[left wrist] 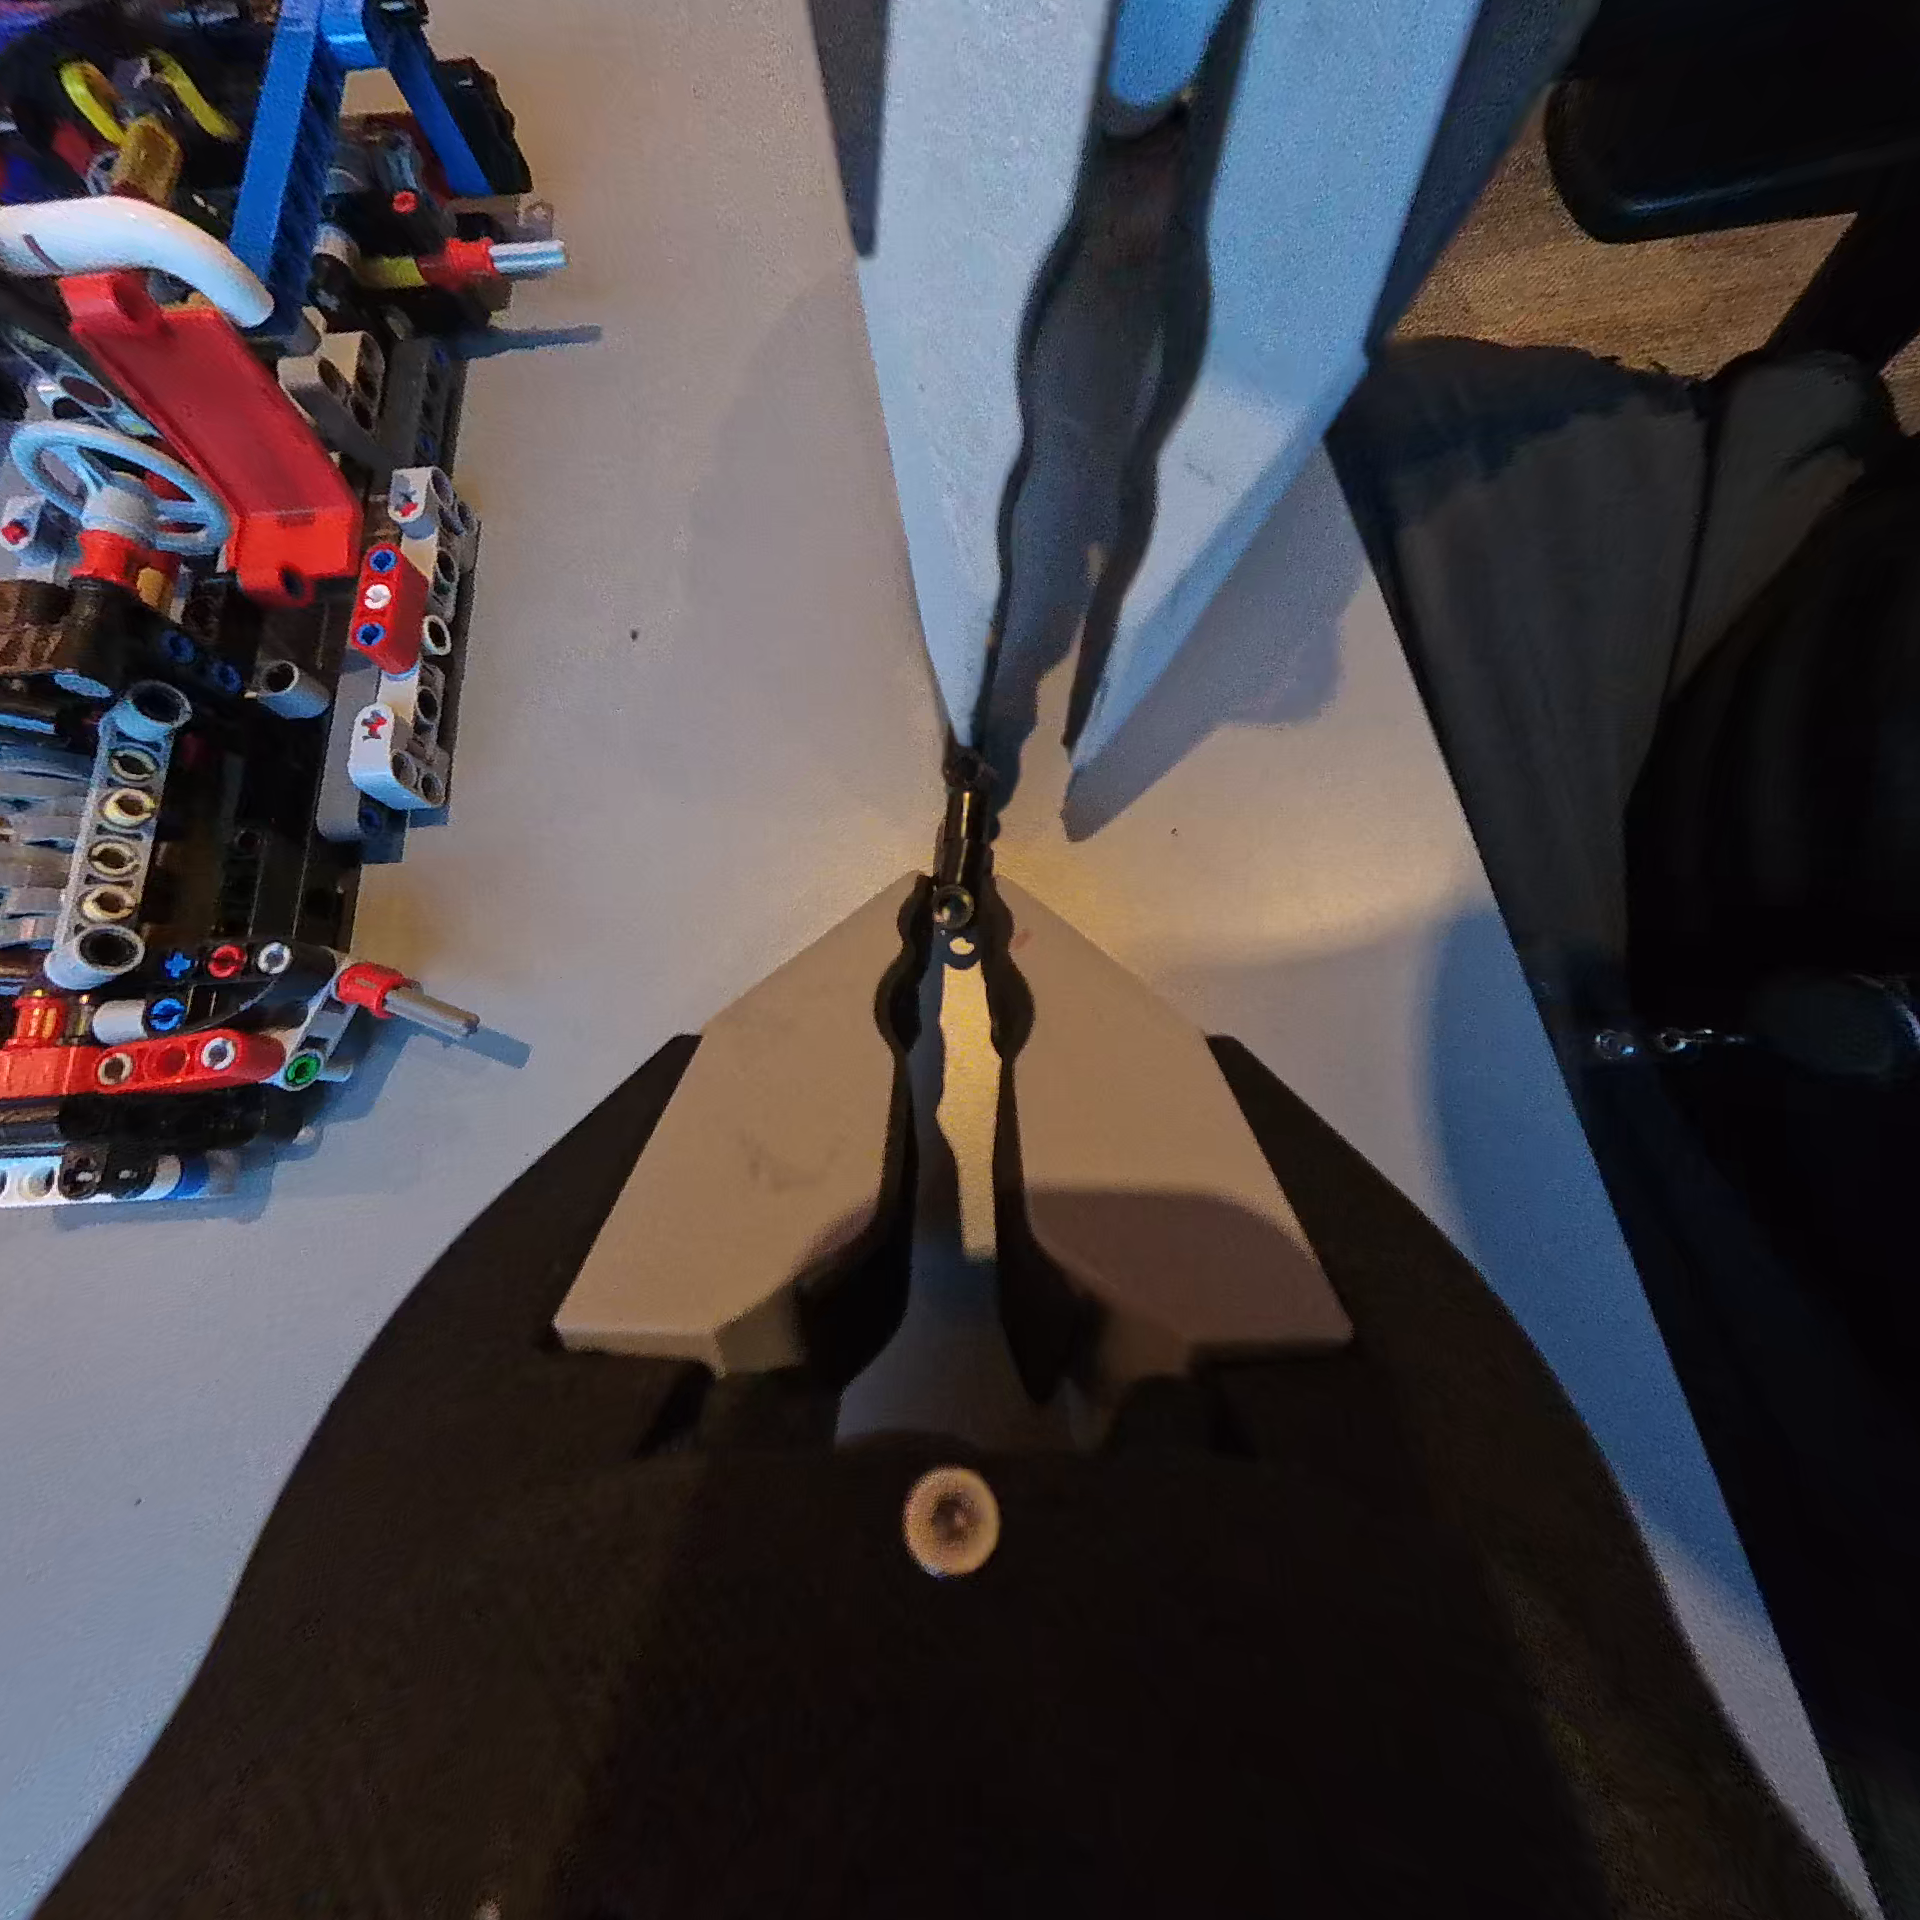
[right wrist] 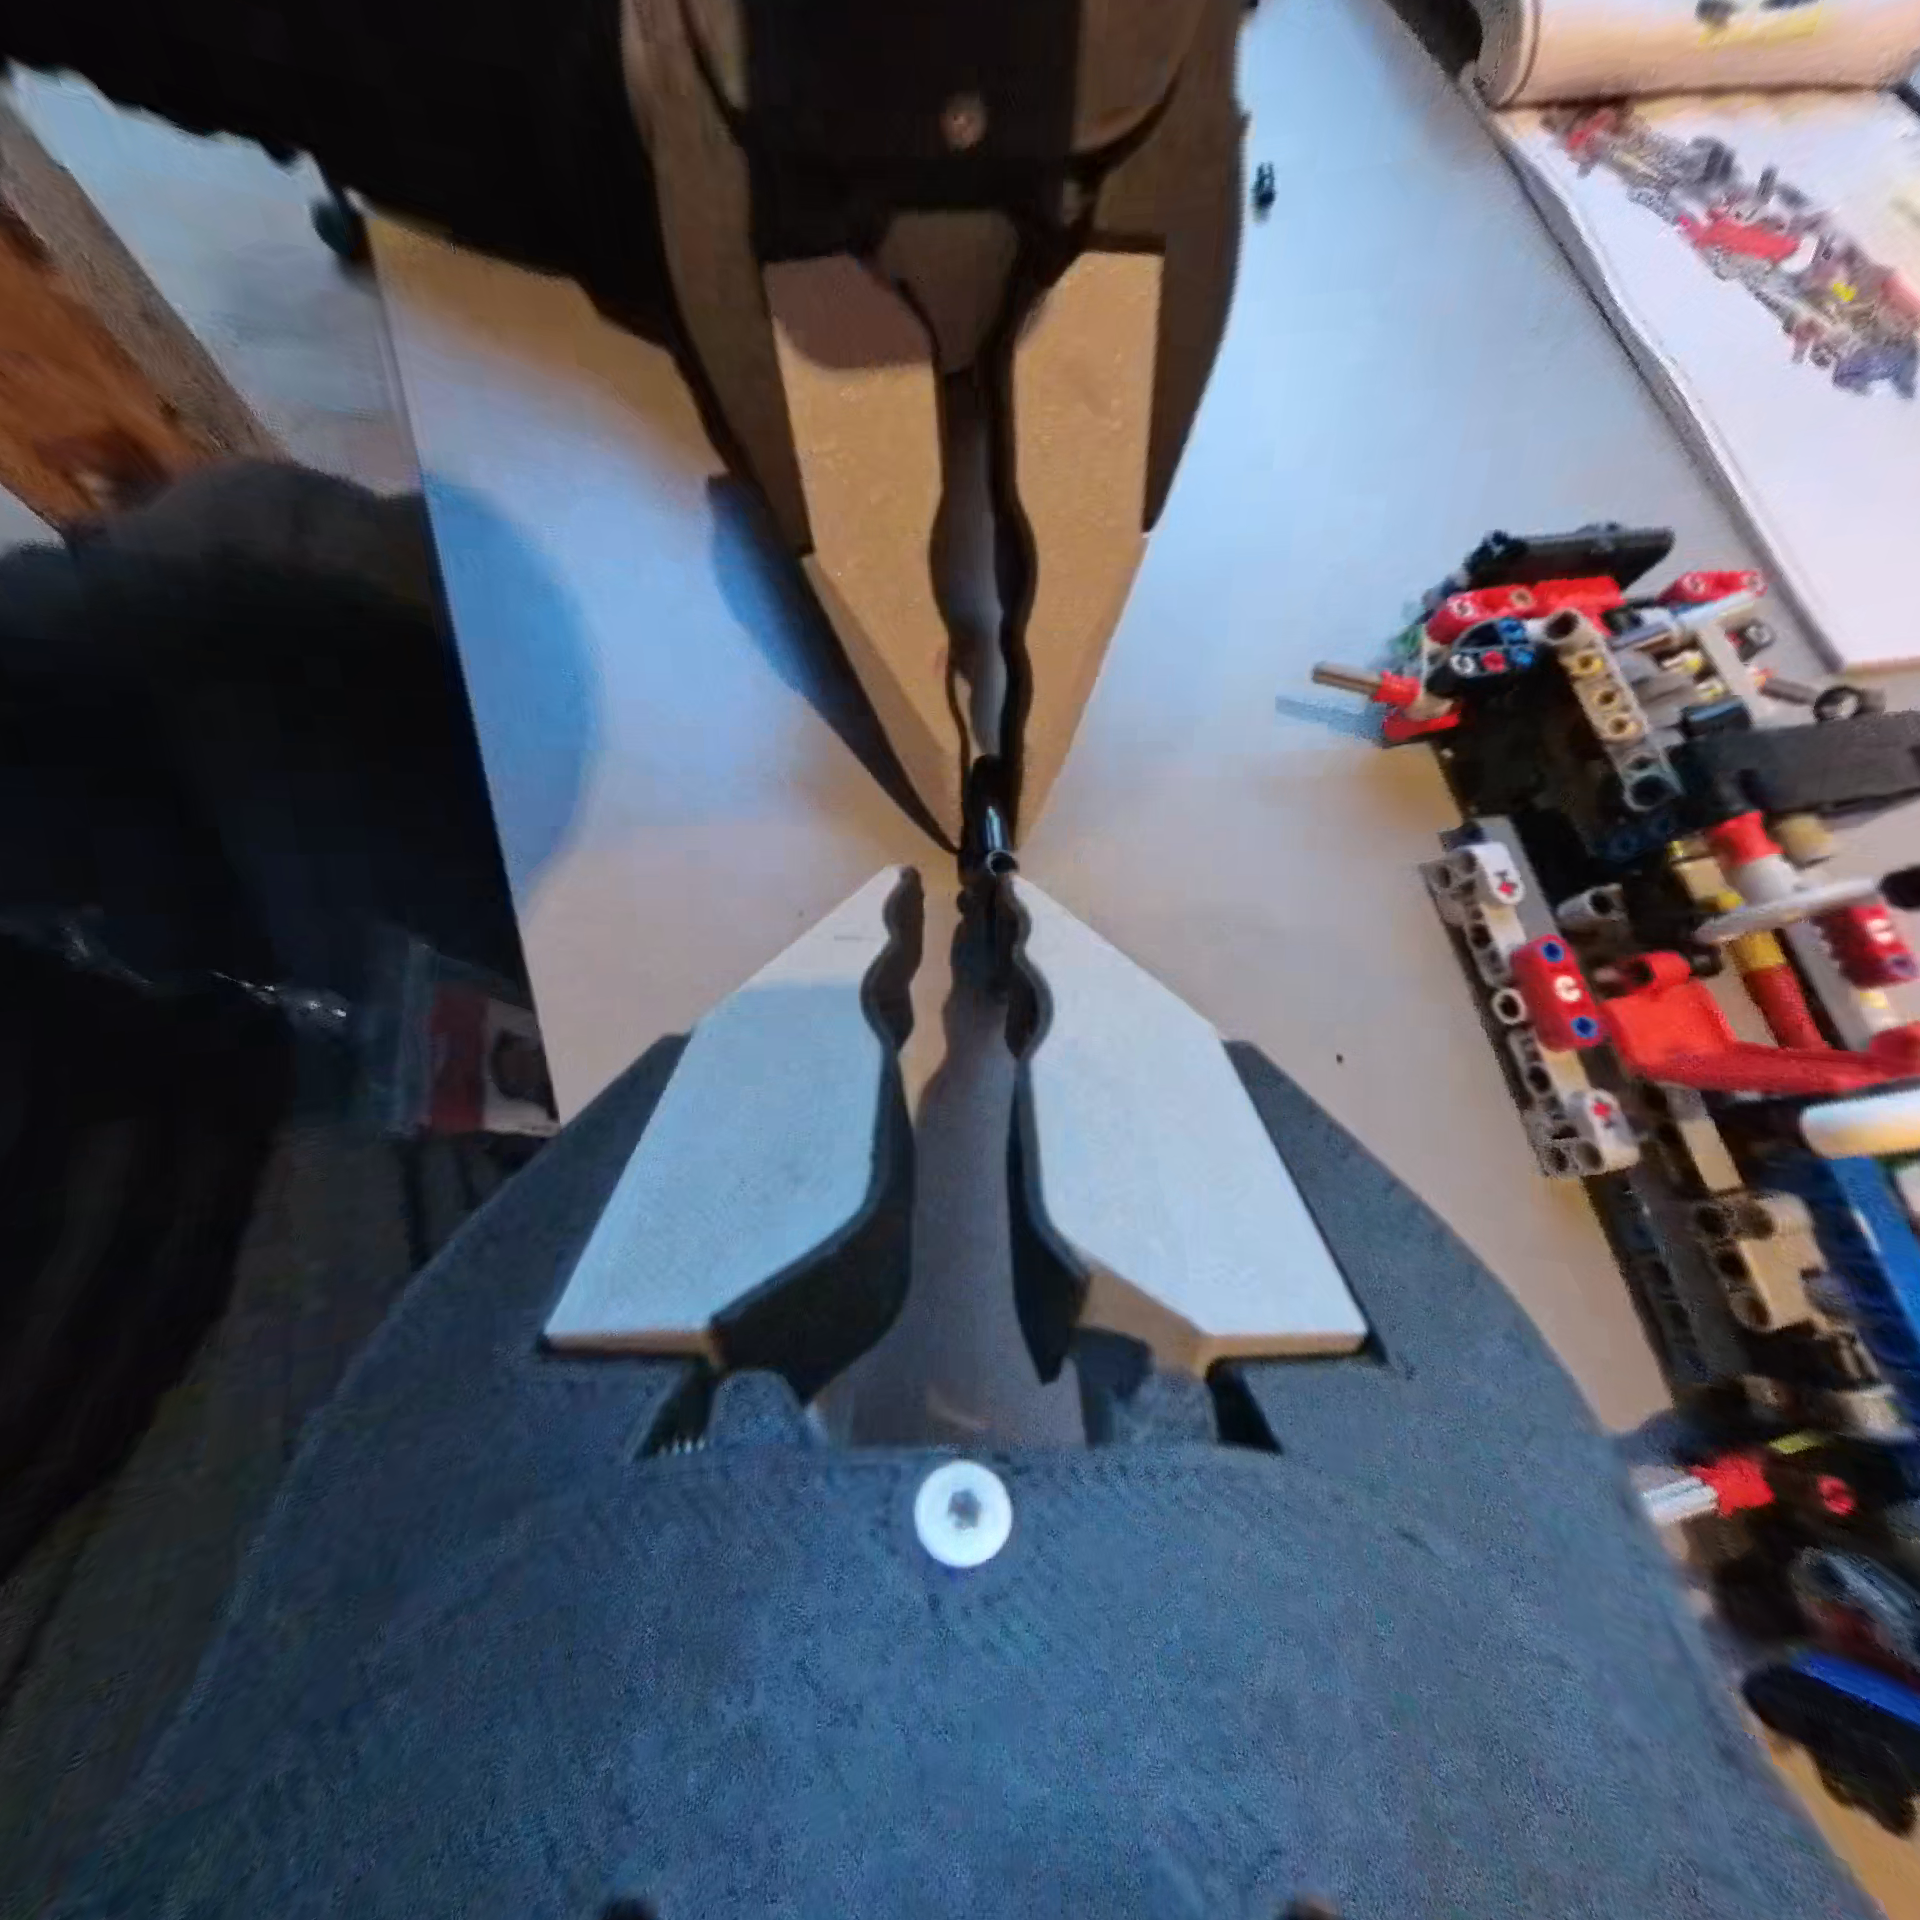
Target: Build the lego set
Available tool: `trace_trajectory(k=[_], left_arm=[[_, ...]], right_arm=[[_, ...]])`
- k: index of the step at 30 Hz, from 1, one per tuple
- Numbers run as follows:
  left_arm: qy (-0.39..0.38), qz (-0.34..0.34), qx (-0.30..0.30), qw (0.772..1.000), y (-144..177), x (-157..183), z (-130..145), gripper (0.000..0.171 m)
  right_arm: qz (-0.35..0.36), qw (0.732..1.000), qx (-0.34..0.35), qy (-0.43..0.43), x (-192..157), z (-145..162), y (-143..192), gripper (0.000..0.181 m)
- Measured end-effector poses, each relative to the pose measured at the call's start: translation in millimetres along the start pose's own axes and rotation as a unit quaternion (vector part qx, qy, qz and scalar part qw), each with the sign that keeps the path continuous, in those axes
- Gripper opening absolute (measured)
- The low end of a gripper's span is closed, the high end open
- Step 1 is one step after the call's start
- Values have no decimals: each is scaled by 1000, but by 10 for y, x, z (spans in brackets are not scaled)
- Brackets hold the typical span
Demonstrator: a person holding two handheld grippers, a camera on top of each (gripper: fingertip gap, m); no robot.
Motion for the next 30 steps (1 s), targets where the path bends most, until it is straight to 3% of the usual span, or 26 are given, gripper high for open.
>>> trace_trajectory(k=[3,8,10,12,15,18,21,23,26,28,30], left_arm=[[-17,-18,-1,1000,2,14,3,5],[-122,-97,-13,988,7,77,2,5],[-178,-130,-19,975,4,109,4,5],[-199,-144,-24,969,-2,130,1,5],[-149,-107,-10,983,-13,176,-11,5],[-79,-45,1,996,-13,207,-7,4],[-98,-85,-9,992,9,150,7,5],[-174,-154,-34,972,16,153,14,5],[-287,-248,-69,923,1,212,32,5],[-346,-290,-79,889,-2,253,47,5],[-421,-350,-80,833,40,257,37,5]], right_arm=[[43,999,-9,28,9,-28,-43,11],[1,1000,-2,-20,36,-27,-85,3],[-52,994,6,-96,69,-5,-94,3],[-121,970,16,-210,123,36,-110,3],[-174,935,-1,-308,170,136,-153,0],[-147,957,-26,-247,108,139,-175,0],[-69,982,-31,-176,168,124,-93,2],[-50,987,-9,-150,150,57,-30,18],[-35,993,-26,-114,26,52,-93,50],[0,996,-36,-86,13,43,-152,51],[11,997,-40,-69,4,-4,-194,54]])
Point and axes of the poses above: each gripper's, where its closed fingertips meet, y back along the fingers, z out of its underside, x = y × z across the jaws, the point moved 5 cm from there along y, back along the fingers, and after that the axes turned 3 degrees about y, right-handed, at the moved point
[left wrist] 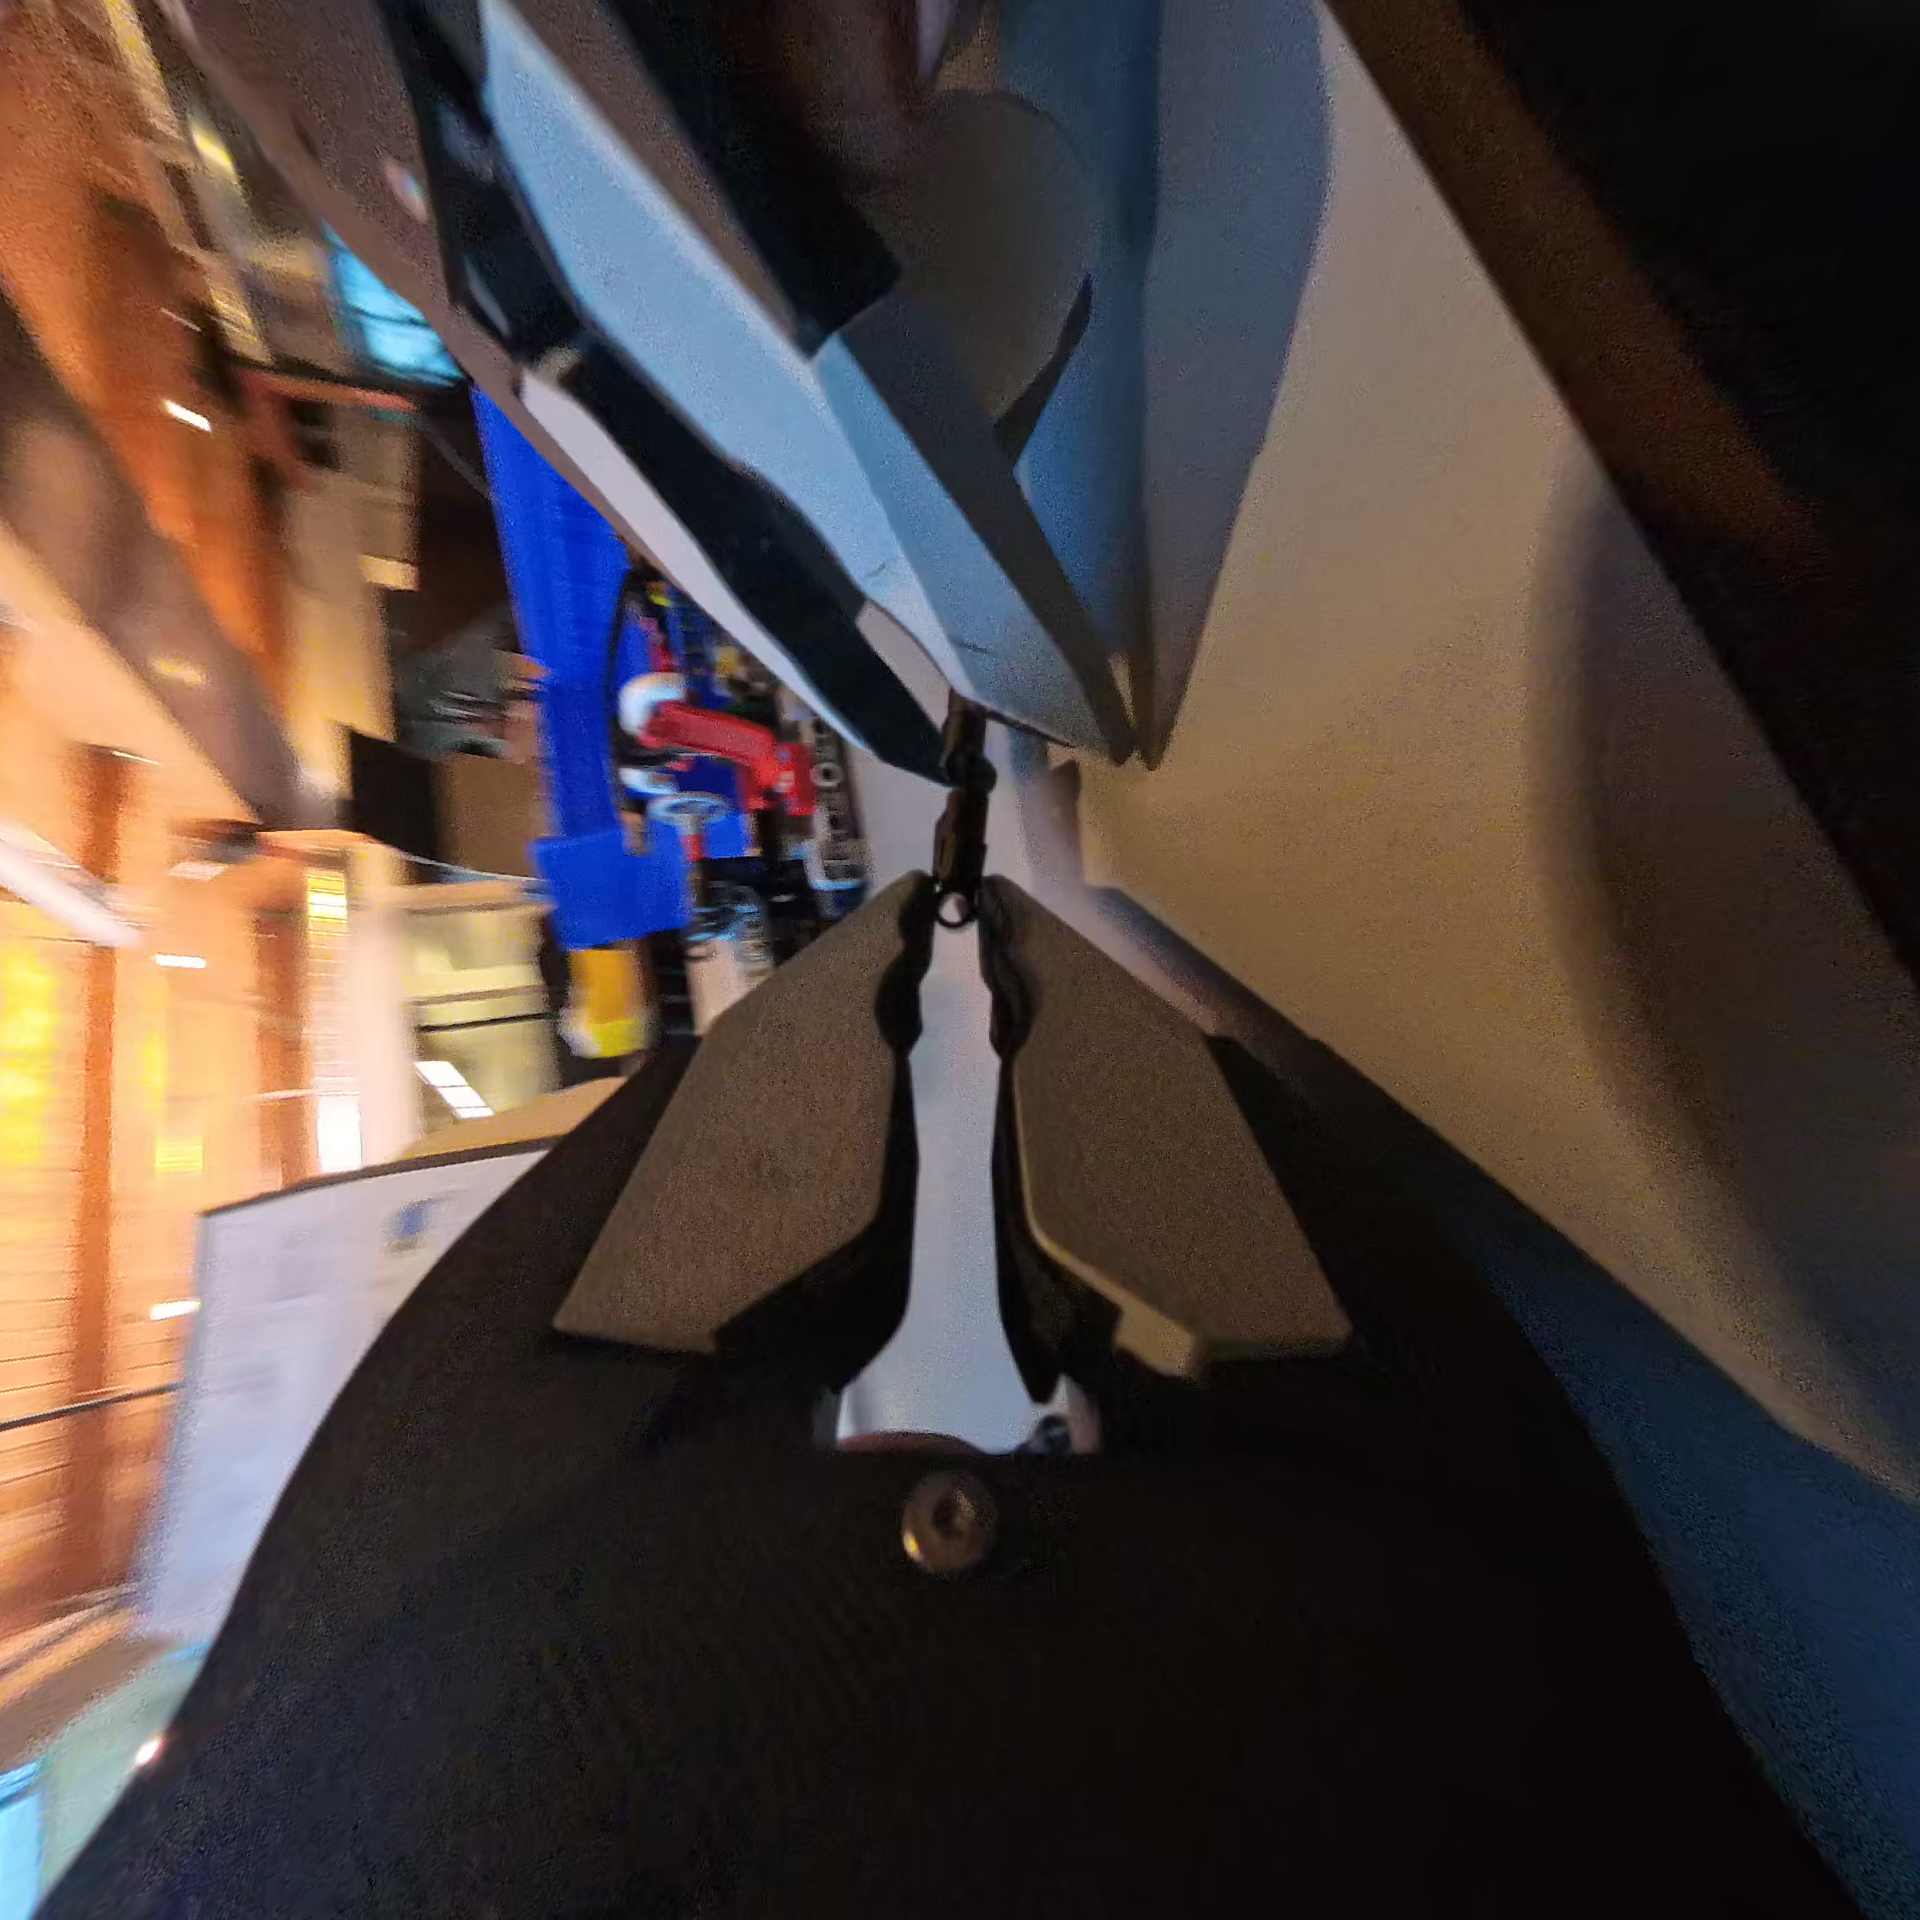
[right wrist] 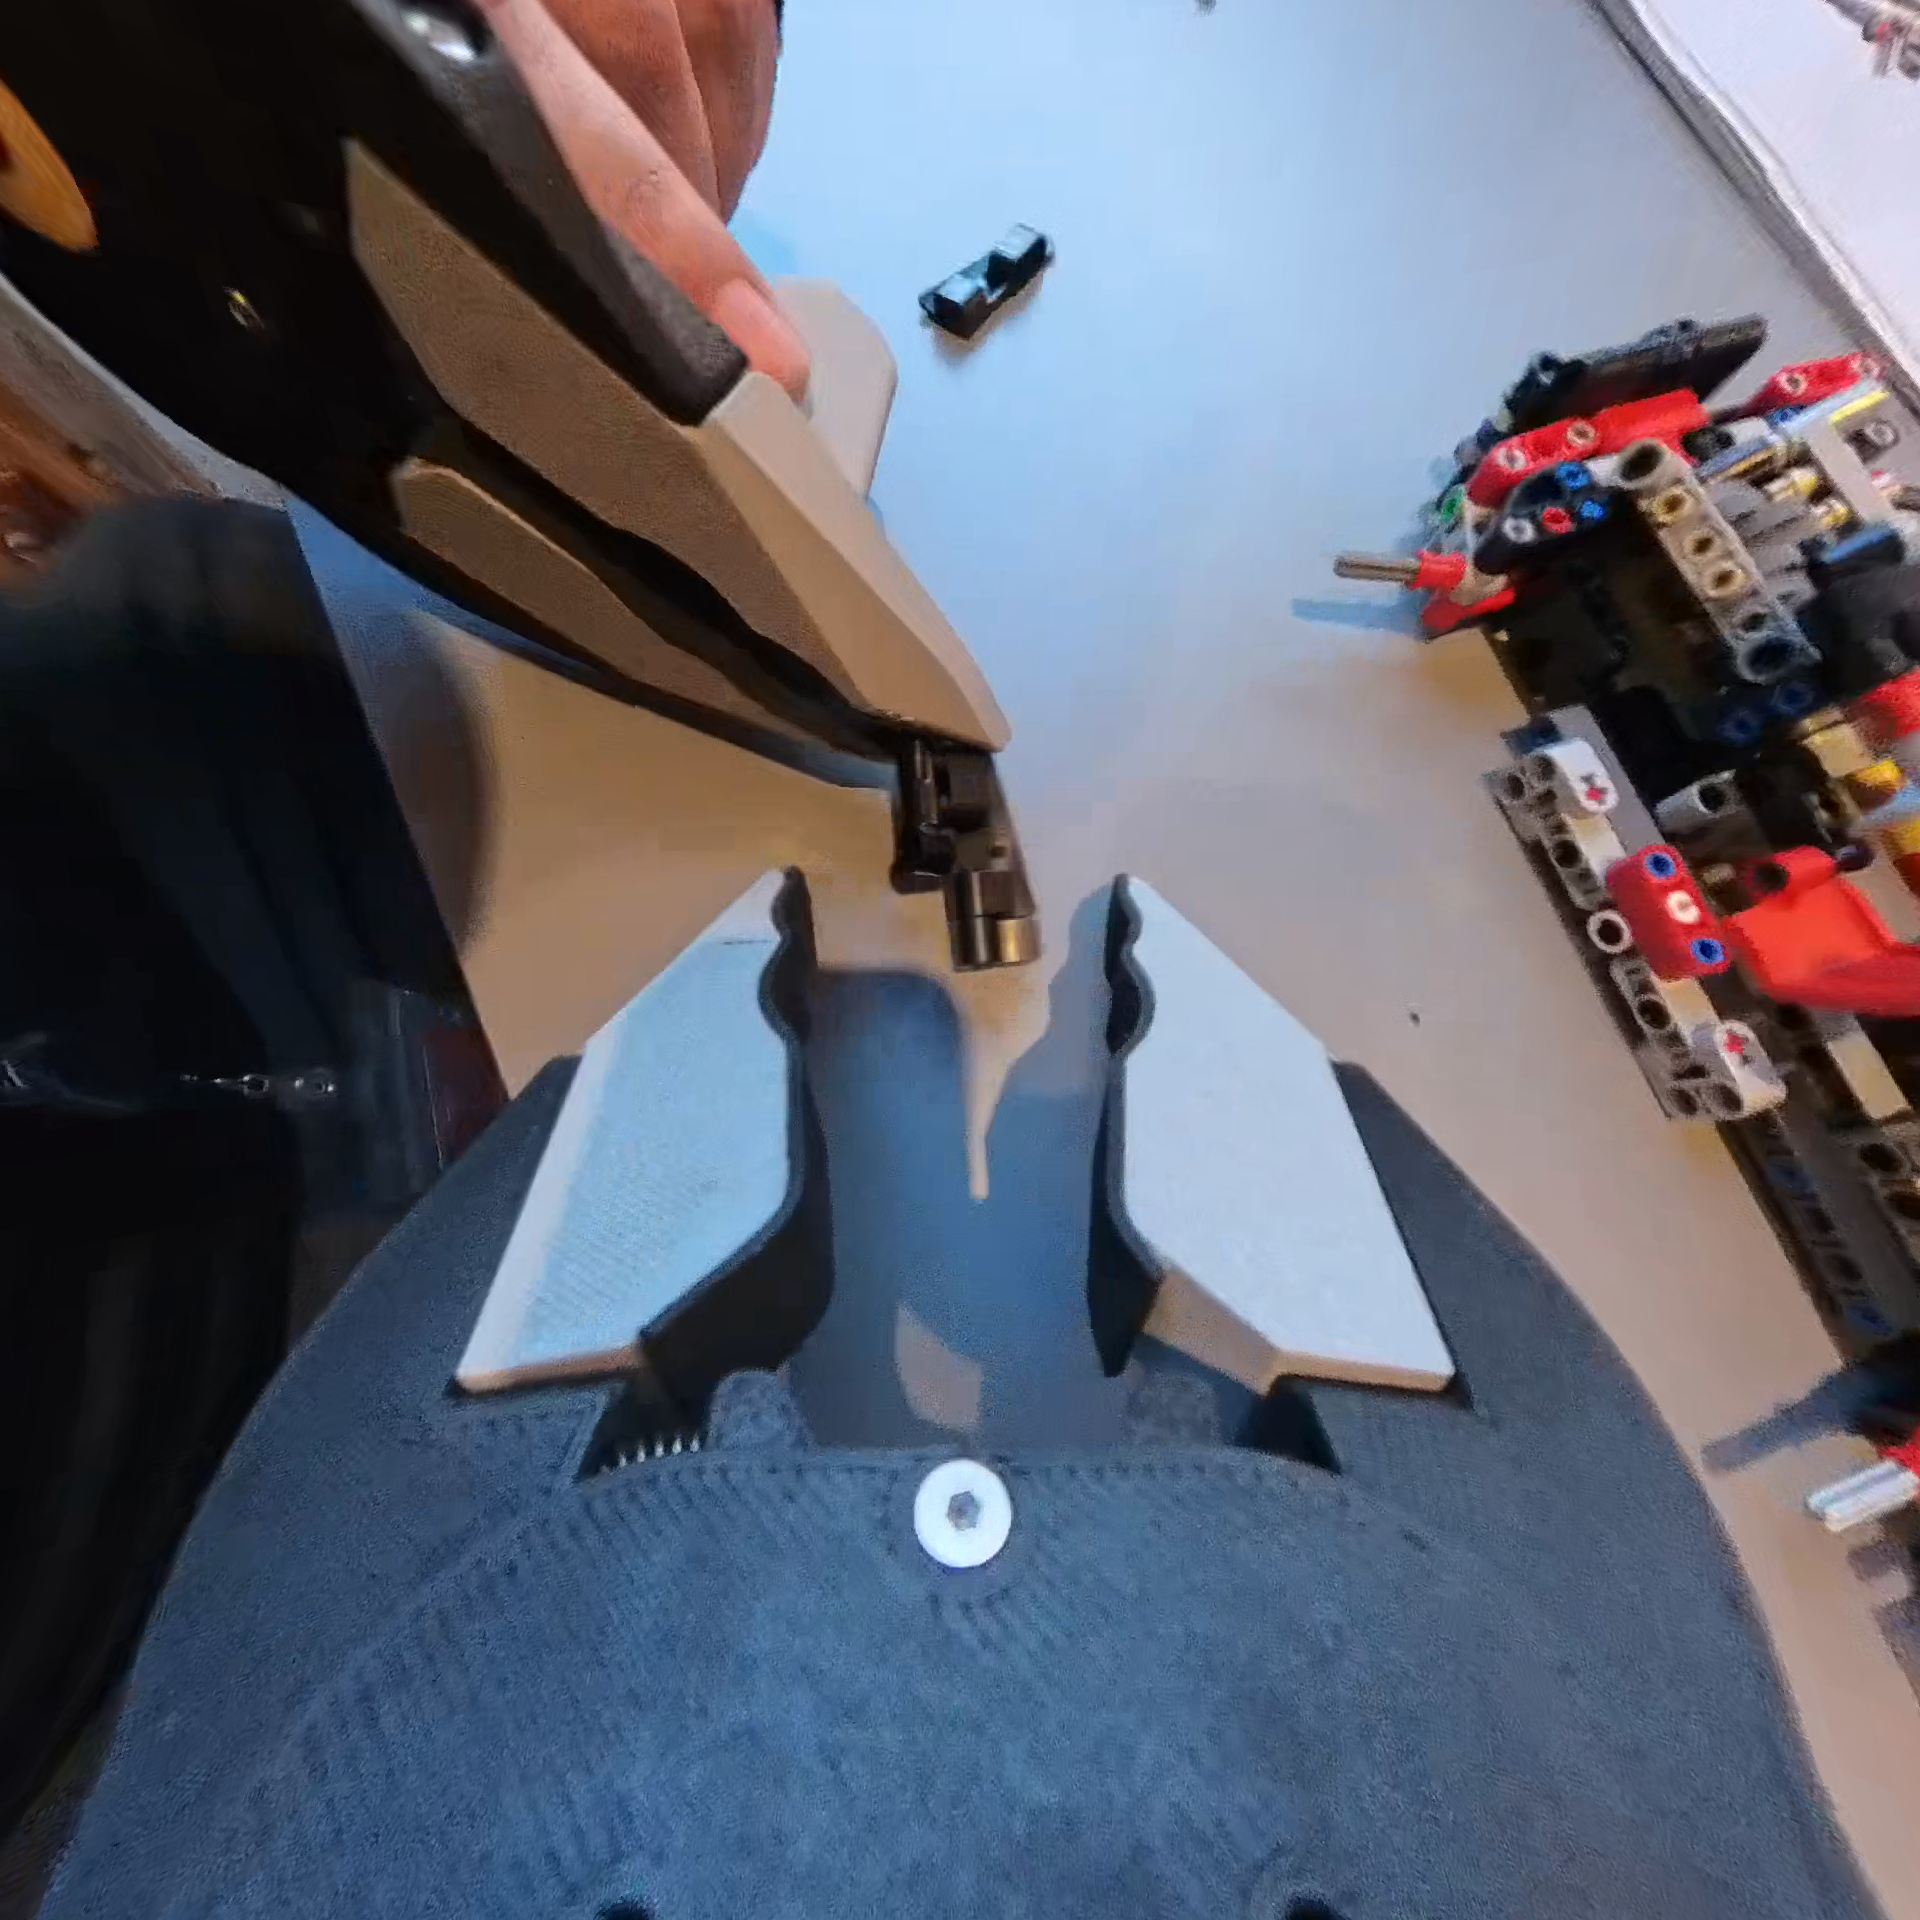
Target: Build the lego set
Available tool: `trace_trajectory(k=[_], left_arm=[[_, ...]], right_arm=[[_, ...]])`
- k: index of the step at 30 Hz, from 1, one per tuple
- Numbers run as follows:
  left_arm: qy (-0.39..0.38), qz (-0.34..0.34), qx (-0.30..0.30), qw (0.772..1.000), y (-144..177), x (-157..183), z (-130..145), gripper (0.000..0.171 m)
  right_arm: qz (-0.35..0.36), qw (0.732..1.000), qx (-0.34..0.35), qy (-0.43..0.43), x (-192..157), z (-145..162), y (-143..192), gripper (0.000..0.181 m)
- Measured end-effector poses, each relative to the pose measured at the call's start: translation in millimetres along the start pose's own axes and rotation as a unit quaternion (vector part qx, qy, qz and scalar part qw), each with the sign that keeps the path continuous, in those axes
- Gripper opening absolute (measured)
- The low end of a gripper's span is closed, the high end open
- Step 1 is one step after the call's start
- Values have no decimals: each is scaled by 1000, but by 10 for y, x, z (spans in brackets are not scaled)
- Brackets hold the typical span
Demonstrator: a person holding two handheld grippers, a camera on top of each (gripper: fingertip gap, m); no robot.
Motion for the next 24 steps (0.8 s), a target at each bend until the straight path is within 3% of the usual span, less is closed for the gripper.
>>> trace_trajectory(k=[7,10,15,17,21,23,24], left_arm=[[-76,-118,8,990,122,-75,64,4],[-81,-136,12,987,132,-101,52,4],[-51,-89,-5,995,30,-3,120,6],[16,-32,-20,999,-24,39,203,7],[121,-6,-3,993,3,-93,292,0],[176,66,8,982,2,-20,296,11],[215,94,9,972,-6,-11,319,2]], right_arm=[[44,995,67,66,-2,-208,30,31],[38,995,60,68,20,-201,13,35],[70,988,72,119,63,-216,16,20],[99,981,66,152,108,-190,-5,16],[118,971,19,206,161,-82,-121,15],[149,957,25,249,163,-67,-133,14],[167,947,30,272,157,-74,-116,5]])
Point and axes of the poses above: each gripper's, where its closed fingertips meet, y back along the fingers, z out of its underside, x = y × z across the jaws, the point moved 5 cm from there along y, back along the fingers, and after that the axes turned 3 degrees about y, right-handed, at the moved point
